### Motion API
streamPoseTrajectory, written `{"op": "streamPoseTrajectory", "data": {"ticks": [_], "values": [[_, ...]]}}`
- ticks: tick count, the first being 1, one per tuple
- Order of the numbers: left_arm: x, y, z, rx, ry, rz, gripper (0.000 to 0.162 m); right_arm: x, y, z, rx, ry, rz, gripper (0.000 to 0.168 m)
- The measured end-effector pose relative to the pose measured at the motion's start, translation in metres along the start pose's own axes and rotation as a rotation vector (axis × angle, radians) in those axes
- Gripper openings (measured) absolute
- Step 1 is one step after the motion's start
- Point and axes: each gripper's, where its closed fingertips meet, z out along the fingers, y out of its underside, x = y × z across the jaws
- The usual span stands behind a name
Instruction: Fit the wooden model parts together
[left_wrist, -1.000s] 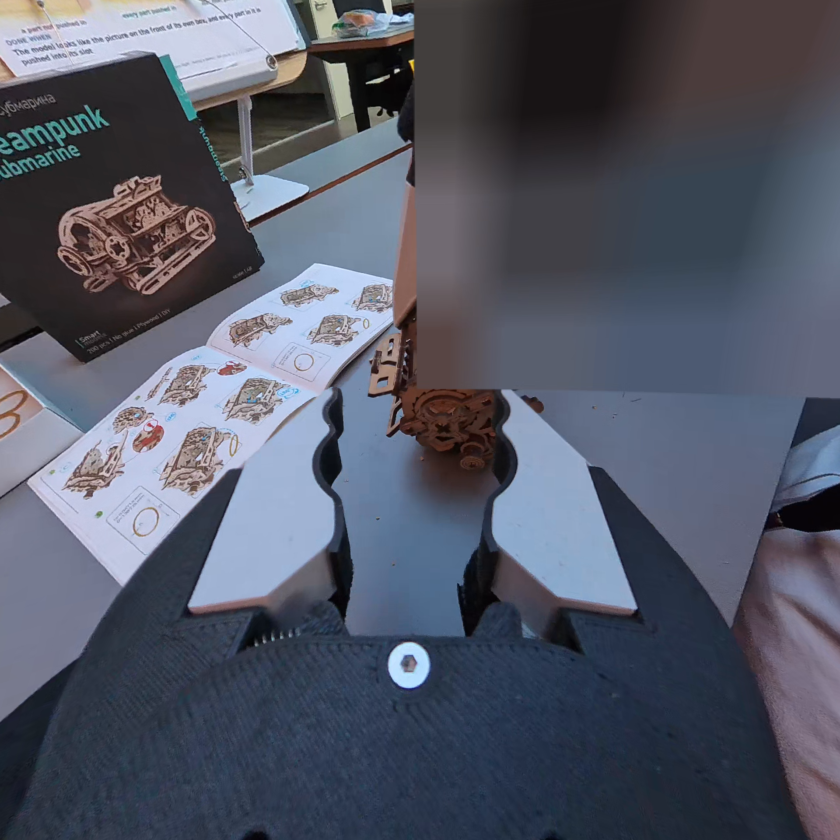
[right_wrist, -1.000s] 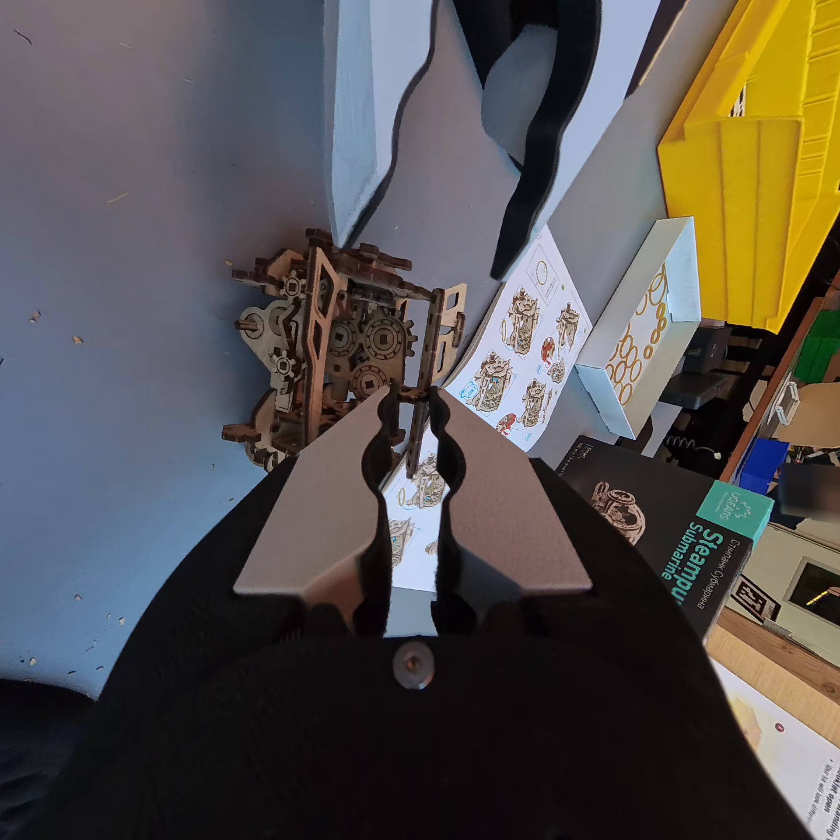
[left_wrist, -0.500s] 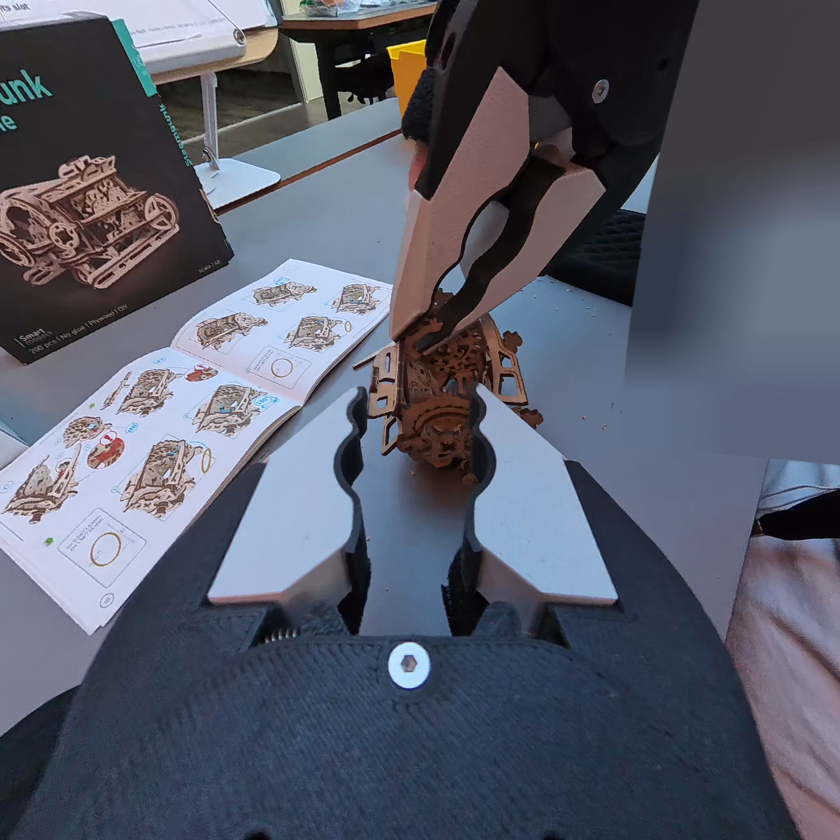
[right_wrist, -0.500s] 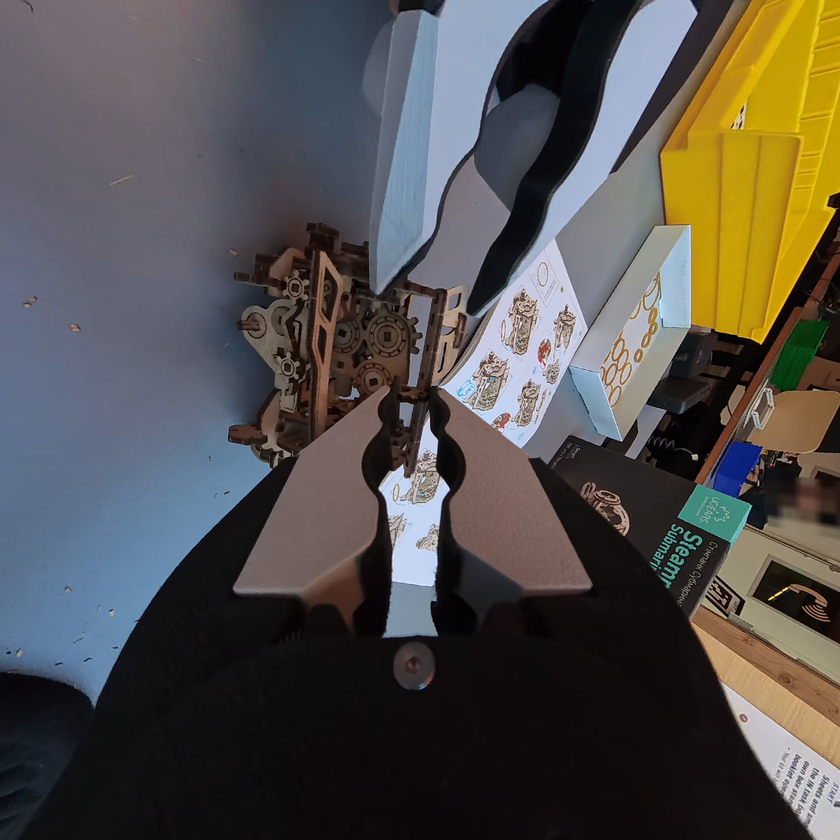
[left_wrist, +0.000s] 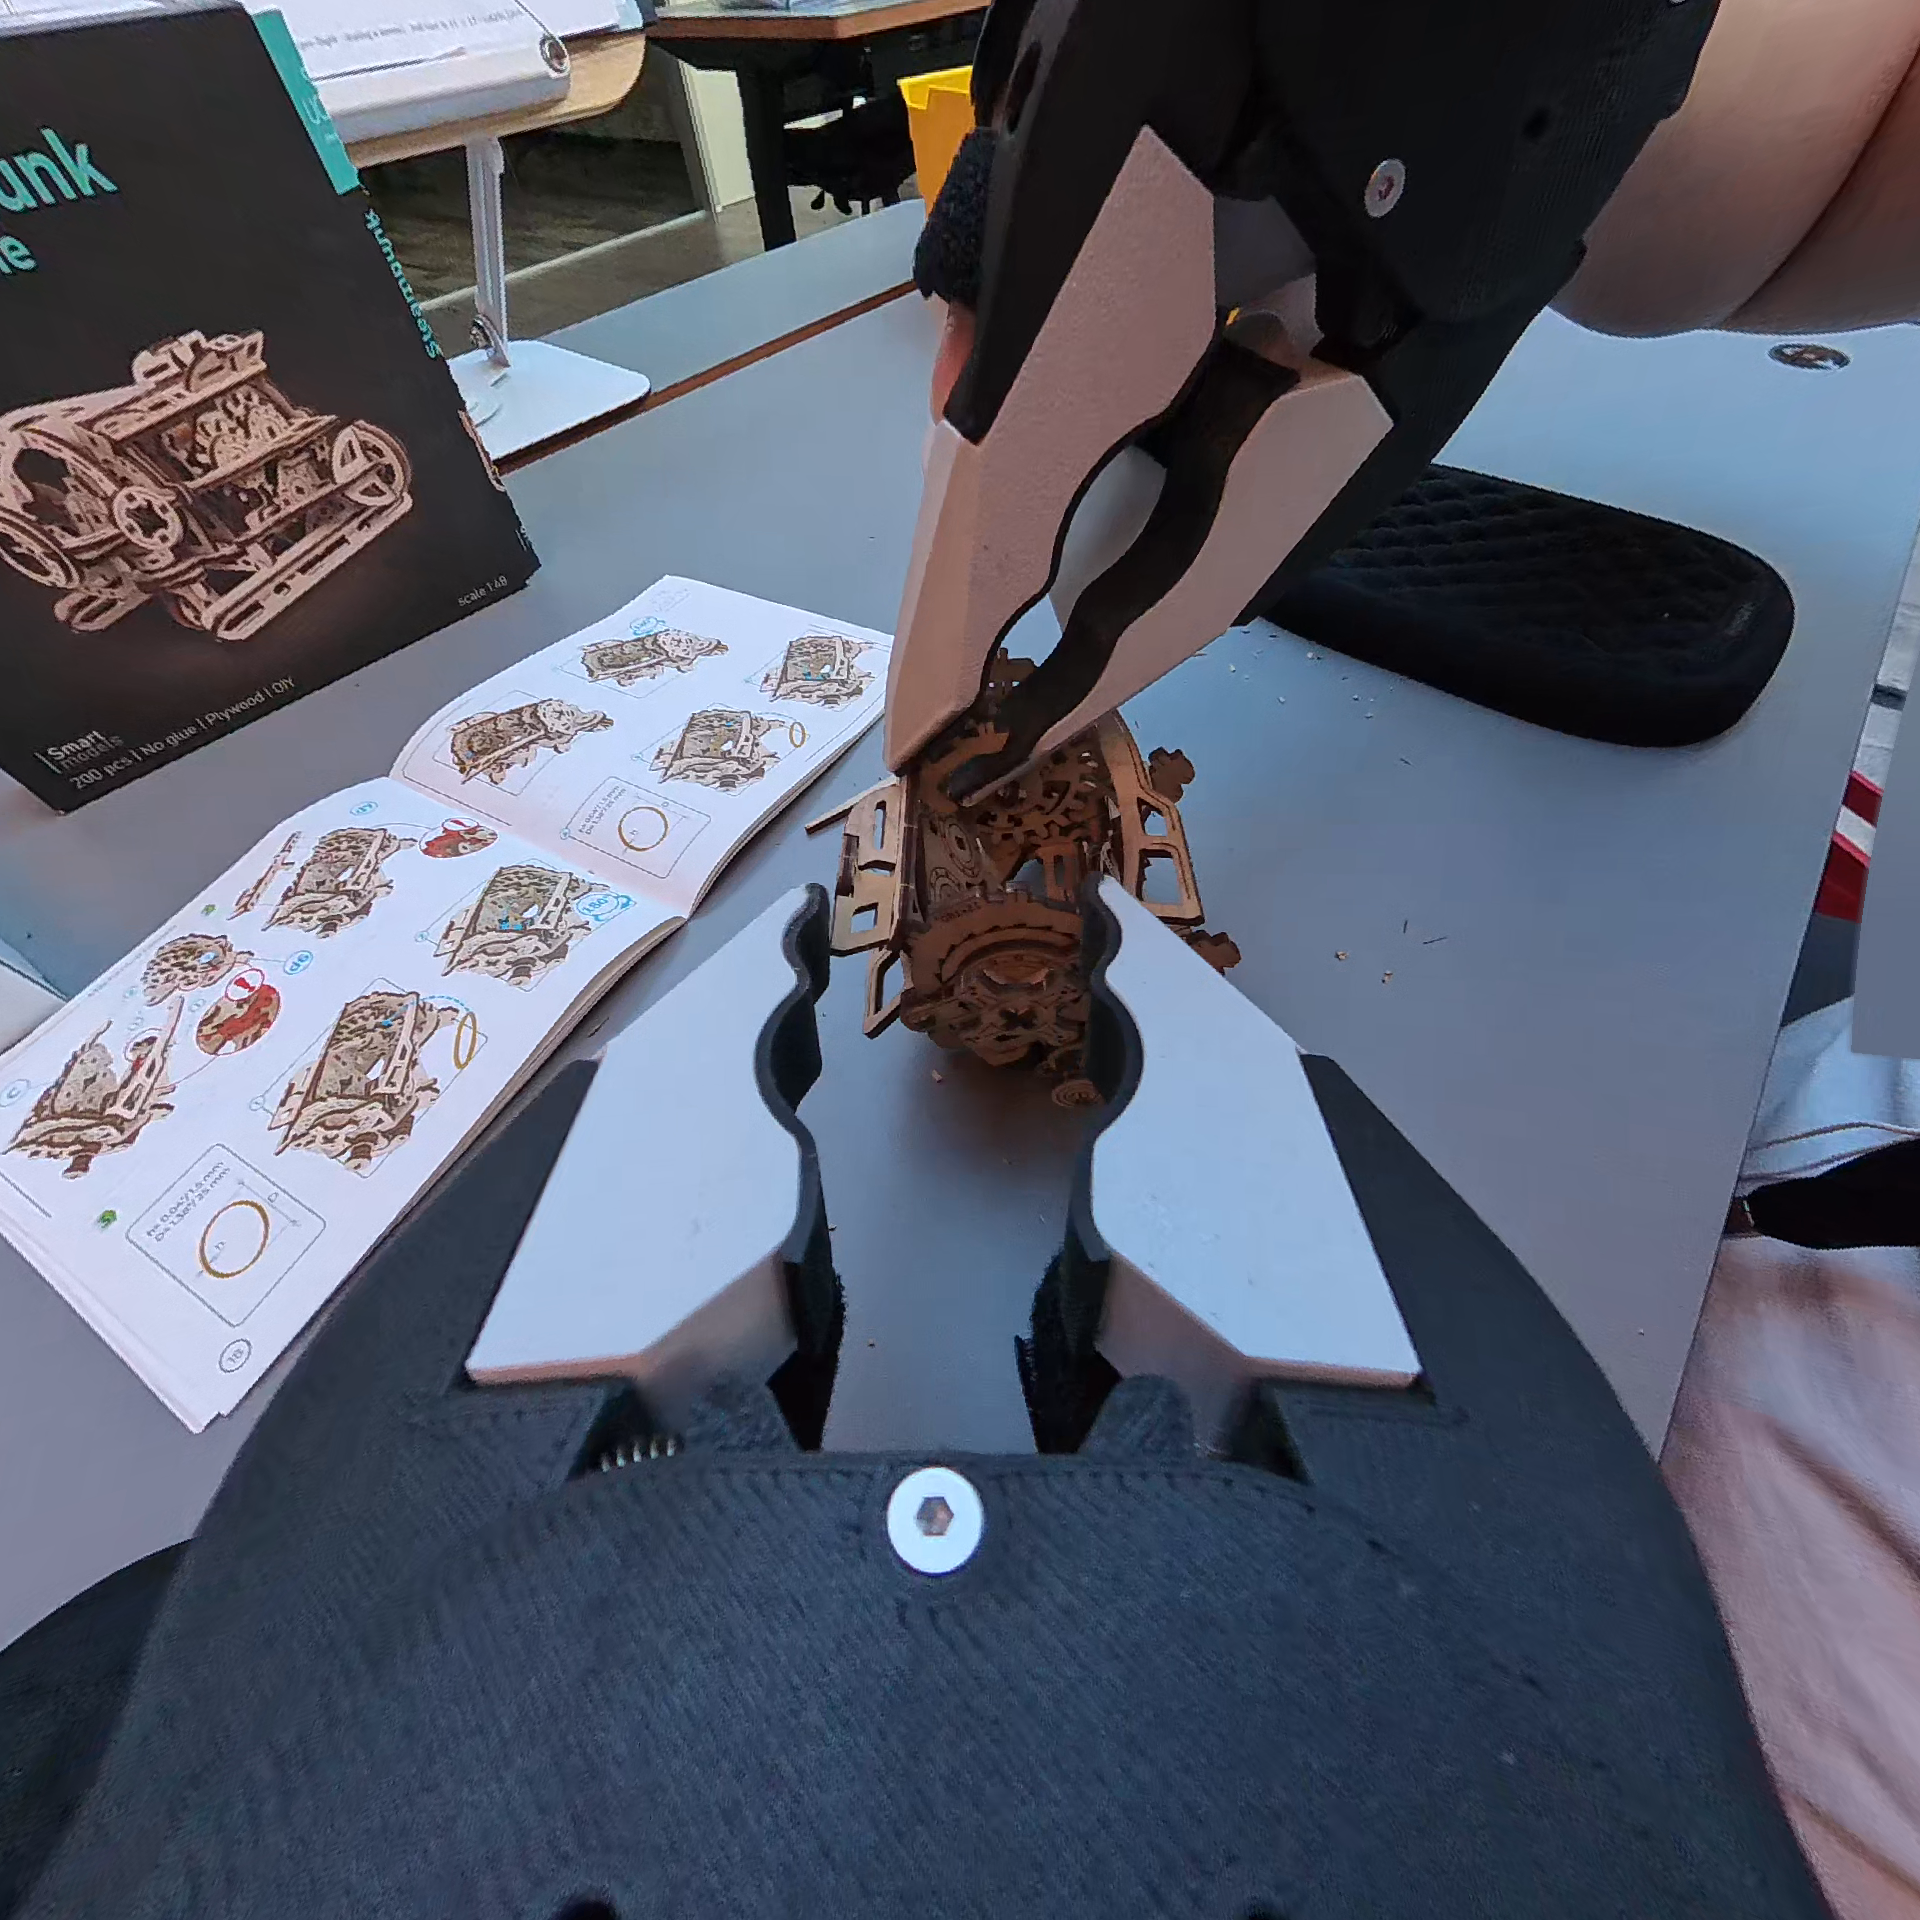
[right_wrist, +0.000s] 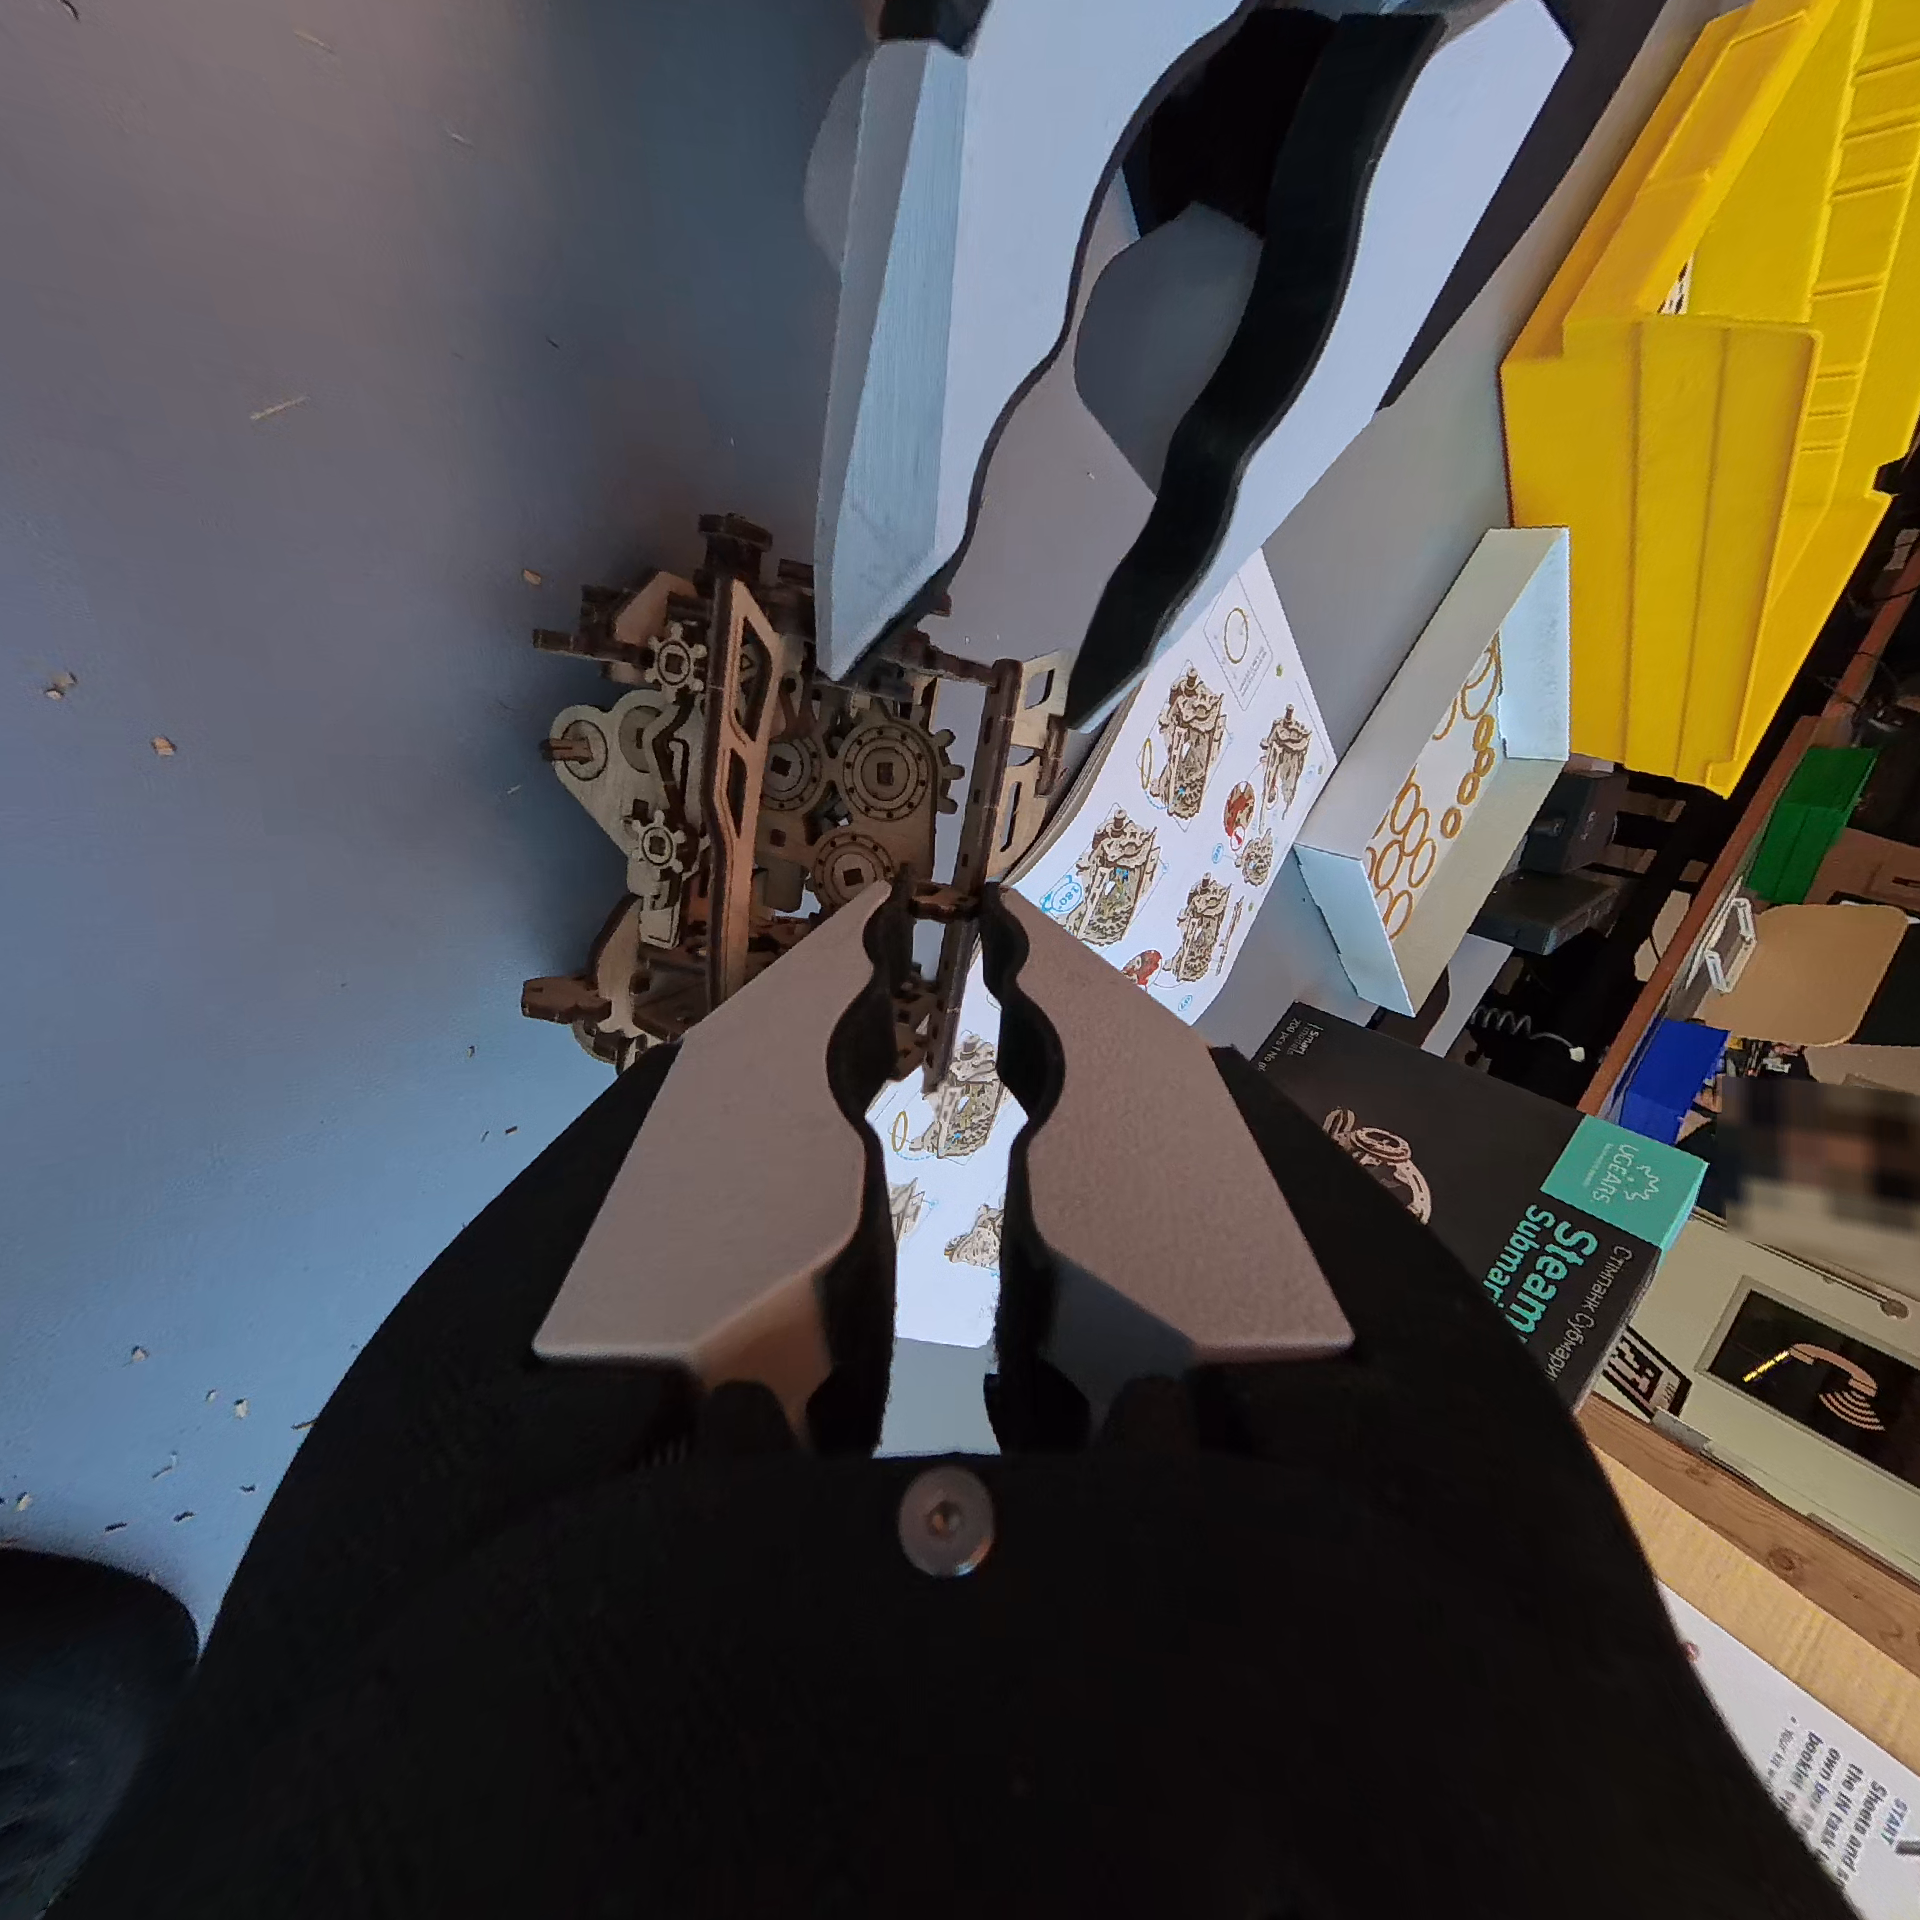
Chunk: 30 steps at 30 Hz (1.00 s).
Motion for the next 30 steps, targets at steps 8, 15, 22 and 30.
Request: {"op": "streamPoseTrajectory", "data": {"ticks": [8,15,22,30], "values": [[0.0007,0.0007,-0.0013,0.014,-0.01,0.008,0.044,-0.0008,-0.0019,-0.0002,0.008,0.007,-0.01,0.012],[0.0002,0.0,-0.0003,0.008,-0.02,0.002,0.043,-0.0012,-0.0012,0.0001,0.013,0.0,0.005,0.012],[-0.0003,-0.0017,0.0027,0.008,-0.017,-0.026,0.042,-0.0033,0.0006,-0.0008,0.093,-0.085,0.116,0.012],[-0.0038,-0.0021,0.0027,-0.003,-0.031,-0.011,0.037,-0.0027,0.0004,0.0016,0.121,-0.101,0.163,0.013]]}}
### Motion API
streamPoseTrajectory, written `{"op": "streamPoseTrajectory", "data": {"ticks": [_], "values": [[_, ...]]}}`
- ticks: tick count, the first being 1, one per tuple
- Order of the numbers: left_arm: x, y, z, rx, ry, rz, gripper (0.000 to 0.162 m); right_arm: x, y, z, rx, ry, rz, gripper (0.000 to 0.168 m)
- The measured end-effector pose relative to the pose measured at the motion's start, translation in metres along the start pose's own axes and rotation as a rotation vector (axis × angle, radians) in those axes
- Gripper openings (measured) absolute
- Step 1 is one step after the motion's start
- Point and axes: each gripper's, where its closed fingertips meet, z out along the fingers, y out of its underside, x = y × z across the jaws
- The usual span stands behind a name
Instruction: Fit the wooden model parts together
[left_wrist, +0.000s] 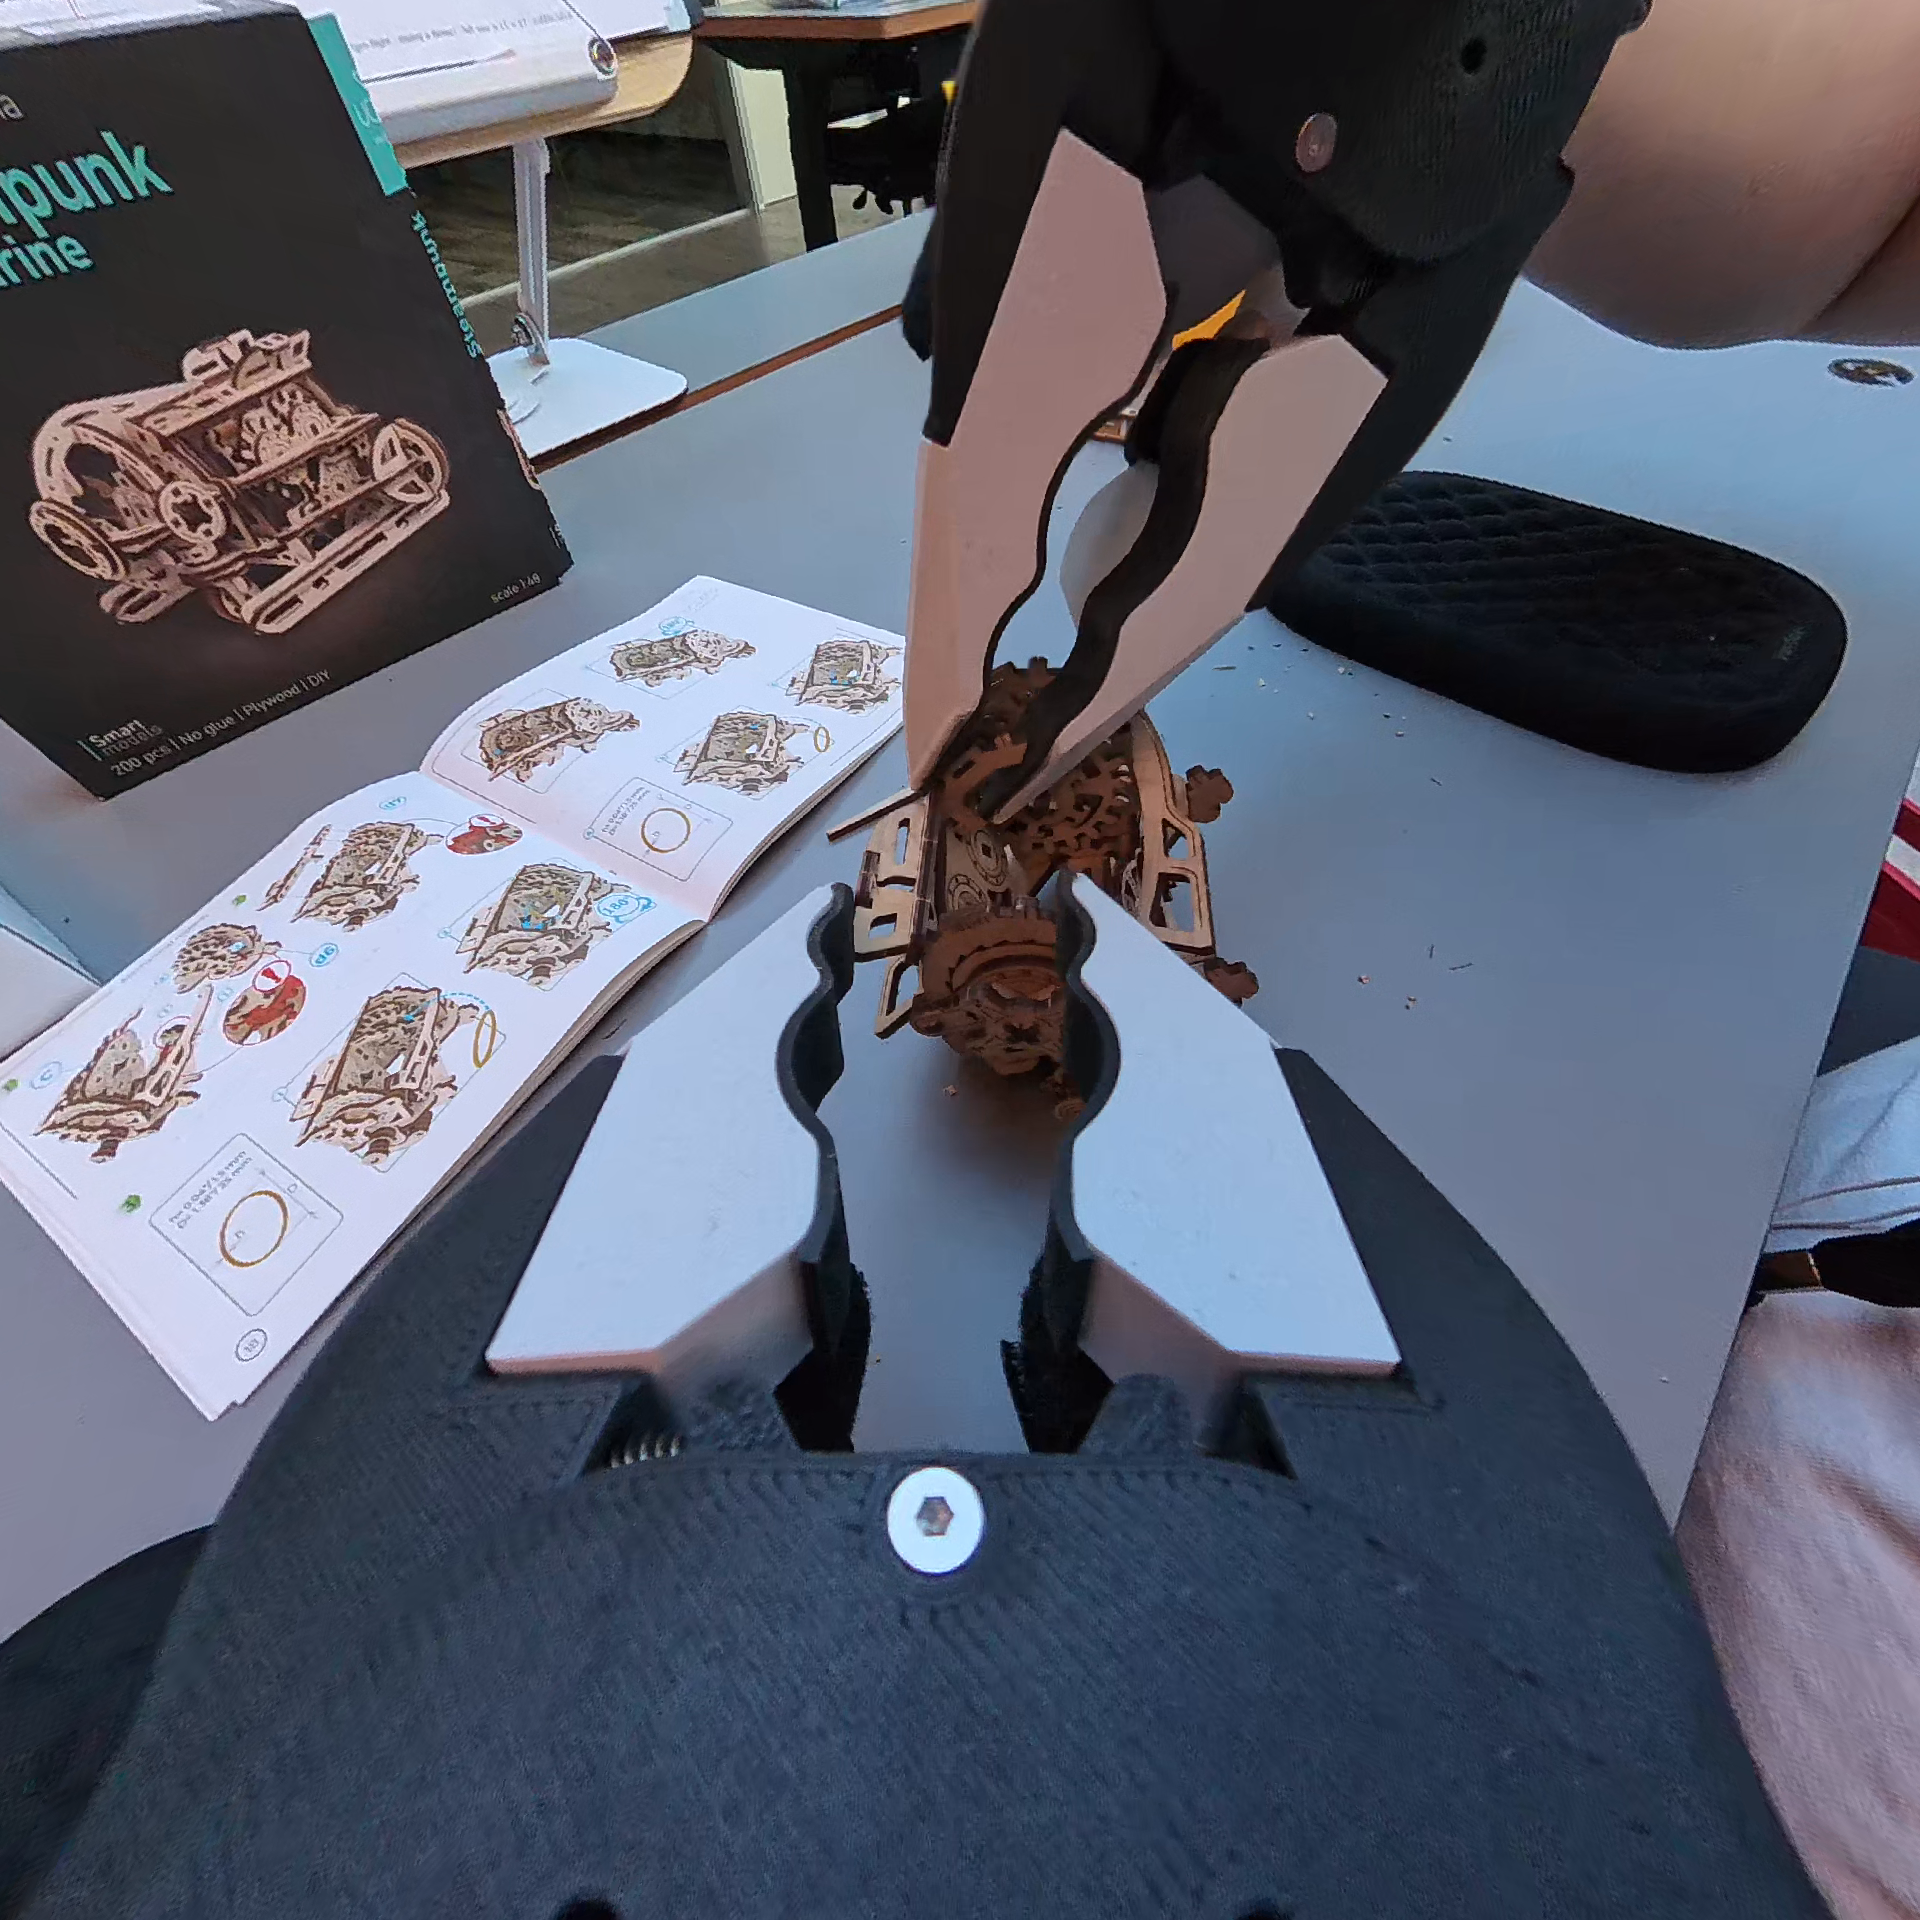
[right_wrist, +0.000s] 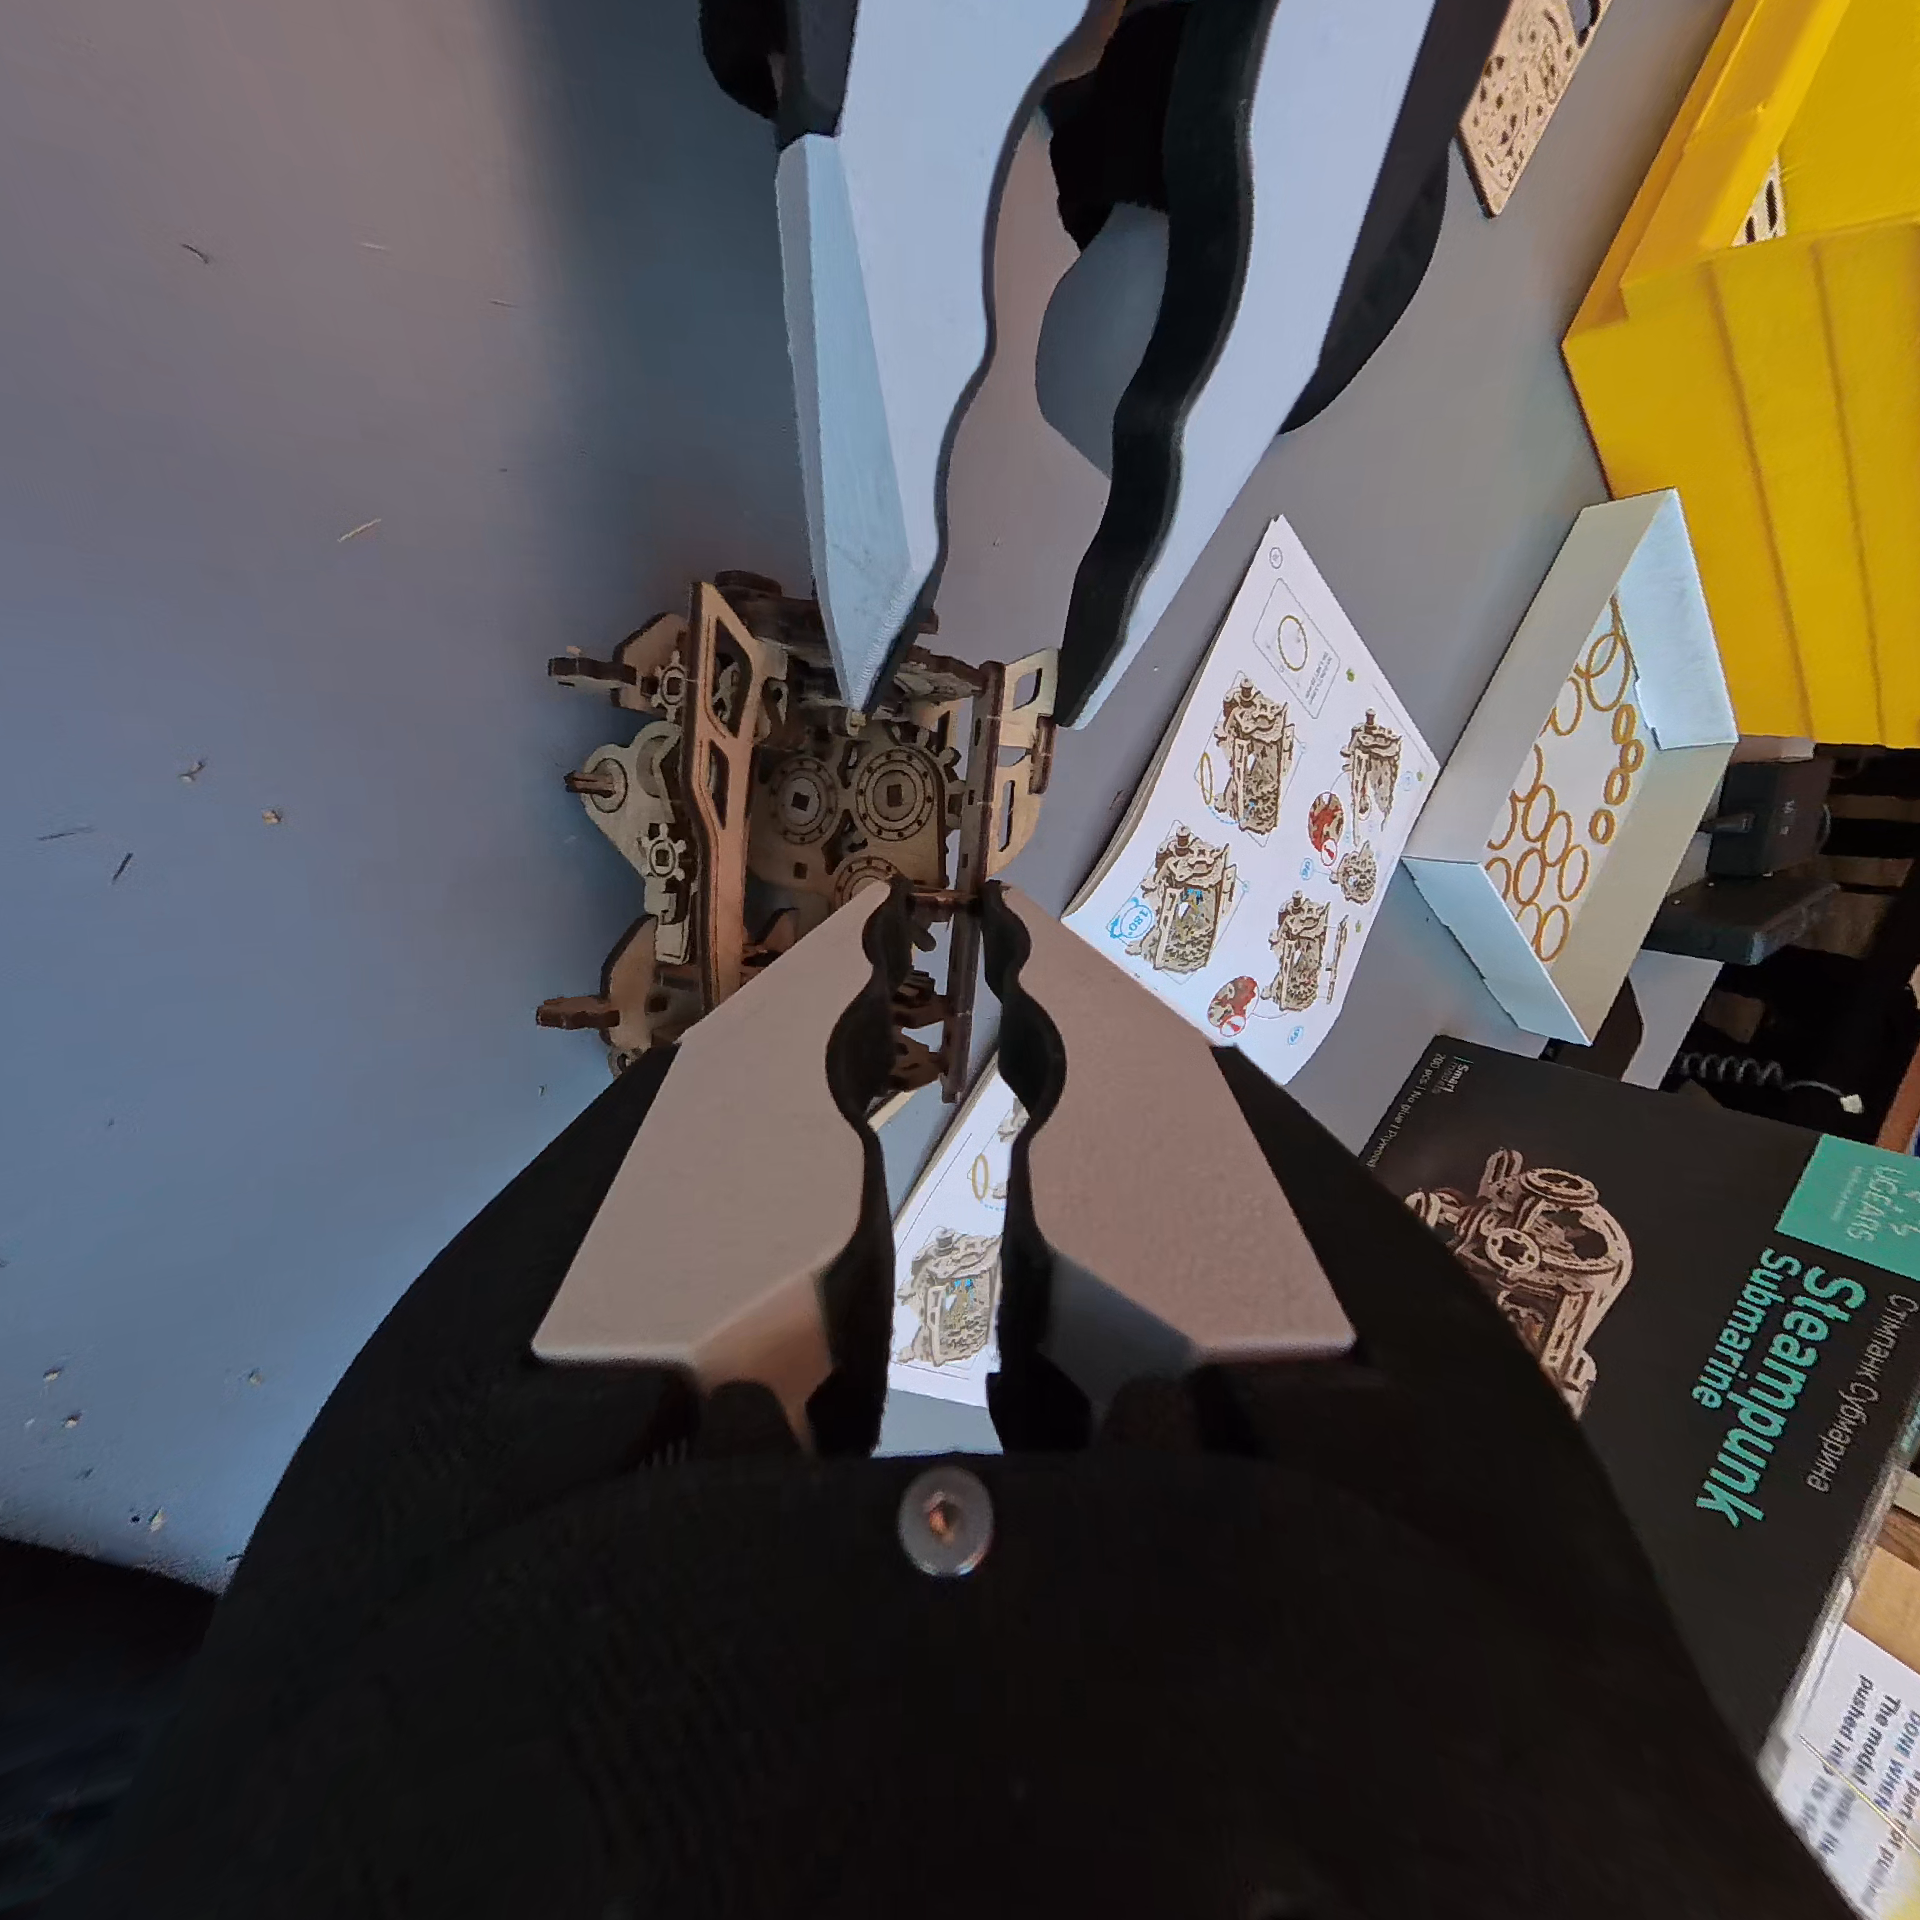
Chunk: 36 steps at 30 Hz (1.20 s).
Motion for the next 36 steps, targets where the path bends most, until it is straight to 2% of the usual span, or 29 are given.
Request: {"op": "streamPoseTrajectory", "data": {"ticks": [13,16,22,36], "values": [[0.0002,0.001,-0.0018,0.001,0.007,0.006,0.038,-0.0003,-0.0014,-0.0004,-0.035,0.024,-0.027,0.012],[-0.0011,0.0004,-0.0028,0.003,-0.008,0.031,0.043,0.0,-0.0017,-0.0001,-0.052,0.031,-0.044,0.012],[0.0005,0.0001,-0.0013,0.009,0.001,0.014,0.037,0.0002,-0.0008,0.0,-0.071,0.039,-0.043,0.012],[-0.0001,-0.0001,-0.0012,0.045,0.016,-0.026,0.037,-0.0003,-0.0007,-0.0004,-0.056,0.075,-0.044,0.012]]}}
